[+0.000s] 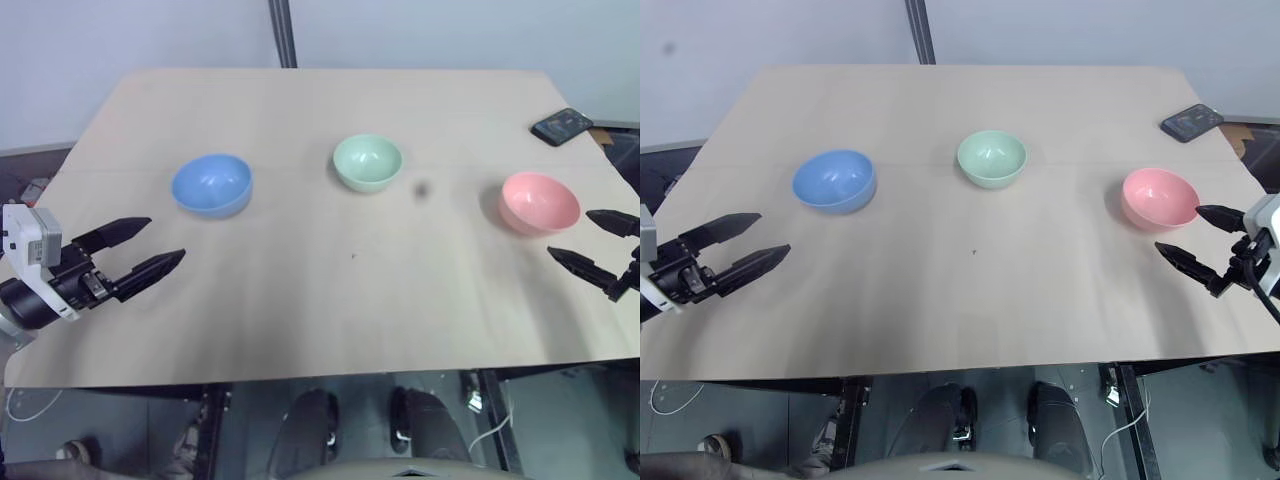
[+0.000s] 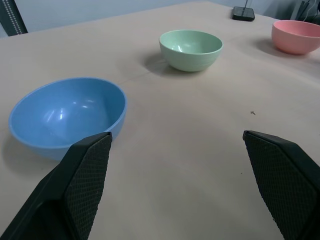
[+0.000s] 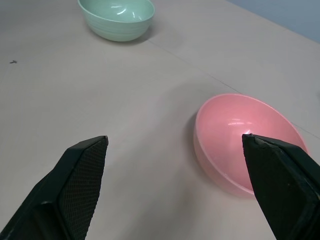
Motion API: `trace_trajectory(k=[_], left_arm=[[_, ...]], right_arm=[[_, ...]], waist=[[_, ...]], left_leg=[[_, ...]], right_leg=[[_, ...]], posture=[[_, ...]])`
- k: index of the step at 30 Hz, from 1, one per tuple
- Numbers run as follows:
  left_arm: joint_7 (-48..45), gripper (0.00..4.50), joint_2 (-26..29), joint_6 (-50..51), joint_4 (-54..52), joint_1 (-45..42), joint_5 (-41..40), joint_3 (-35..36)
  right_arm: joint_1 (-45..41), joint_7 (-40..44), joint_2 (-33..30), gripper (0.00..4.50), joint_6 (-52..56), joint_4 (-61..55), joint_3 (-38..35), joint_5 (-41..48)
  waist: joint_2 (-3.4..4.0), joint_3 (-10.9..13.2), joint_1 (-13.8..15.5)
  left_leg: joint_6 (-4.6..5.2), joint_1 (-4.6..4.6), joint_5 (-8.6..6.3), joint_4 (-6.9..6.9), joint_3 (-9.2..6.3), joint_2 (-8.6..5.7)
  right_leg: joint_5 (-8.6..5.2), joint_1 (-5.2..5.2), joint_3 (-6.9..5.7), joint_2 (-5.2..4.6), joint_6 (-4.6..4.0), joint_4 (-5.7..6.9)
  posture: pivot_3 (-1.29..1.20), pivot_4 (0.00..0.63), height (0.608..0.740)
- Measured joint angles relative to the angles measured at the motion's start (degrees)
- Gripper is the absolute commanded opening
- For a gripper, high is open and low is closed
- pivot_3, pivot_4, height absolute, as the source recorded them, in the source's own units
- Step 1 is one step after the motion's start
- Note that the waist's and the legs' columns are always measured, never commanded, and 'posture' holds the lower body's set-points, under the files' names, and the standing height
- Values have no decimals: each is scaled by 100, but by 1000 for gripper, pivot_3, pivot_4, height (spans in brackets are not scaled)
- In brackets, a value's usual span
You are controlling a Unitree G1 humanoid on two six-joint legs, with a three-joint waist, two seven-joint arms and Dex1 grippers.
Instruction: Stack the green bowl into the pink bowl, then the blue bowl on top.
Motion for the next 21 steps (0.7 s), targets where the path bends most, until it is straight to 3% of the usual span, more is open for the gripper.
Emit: trace_trajectory(k=[7,14,21], left_arm=[[150,4436,-138,45,-165,-202,-51,-119],[140,4436,-239,129,-528,-348,-113,-423],[-19,4436,-358,115,-1007,-706,-272,-1055]], right_arm=[[-353,-55,17,4500,-109,40,293,-148],[-1041,-503,271,4500,-212,425,1266,-738],[-2141,-1007,567,4500,-122,1599,2386,-1611]], waist=[[-1,-1,-3],[-1,-1,-9],[-1,0,3]], left_leg=[[0,2,0,0,1,0],[-1,2,1,2,5,-1],[-2,-2,2,9,0,-3]], right_leg=[[0,1,2,1,0,1],[1,1,4,3,-1,4],[8,-1,3,8,9,12]], posture=[[0,150,740],[0,150,740],[0,150,740]])
